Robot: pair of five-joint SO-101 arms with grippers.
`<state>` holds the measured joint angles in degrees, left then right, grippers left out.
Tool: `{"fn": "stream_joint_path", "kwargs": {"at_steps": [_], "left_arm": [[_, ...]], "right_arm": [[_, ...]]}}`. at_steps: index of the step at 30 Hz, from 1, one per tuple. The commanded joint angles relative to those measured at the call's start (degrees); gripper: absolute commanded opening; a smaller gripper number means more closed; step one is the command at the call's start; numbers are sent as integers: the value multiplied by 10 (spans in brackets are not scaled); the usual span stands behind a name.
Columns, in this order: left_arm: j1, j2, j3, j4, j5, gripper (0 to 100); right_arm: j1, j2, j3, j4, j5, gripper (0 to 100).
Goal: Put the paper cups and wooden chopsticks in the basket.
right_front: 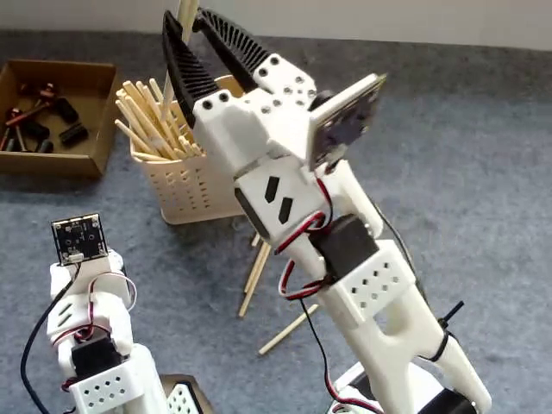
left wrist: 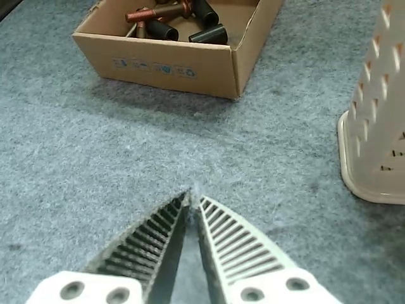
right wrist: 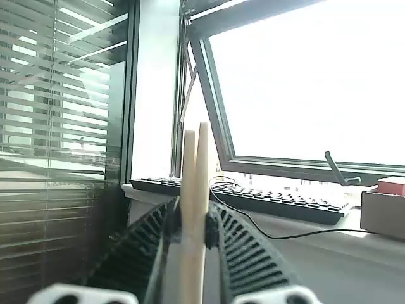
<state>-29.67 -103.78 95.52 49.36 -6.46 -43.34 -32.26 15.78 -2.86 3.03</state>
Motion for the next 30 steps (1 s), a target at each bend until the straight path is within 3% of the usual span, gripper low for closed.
{"fn": "stream_joint_path", "kwargs": {"at_steps": [1, 30], "left_arm": [[9, -7, -1, -11, -4, 14], [9, -7, -1, -11, -4, 14]], "right_arm": [[-5, -7, 37, -56, 21, 5], [-5, -7, 212, -53, 18, 15]]}}
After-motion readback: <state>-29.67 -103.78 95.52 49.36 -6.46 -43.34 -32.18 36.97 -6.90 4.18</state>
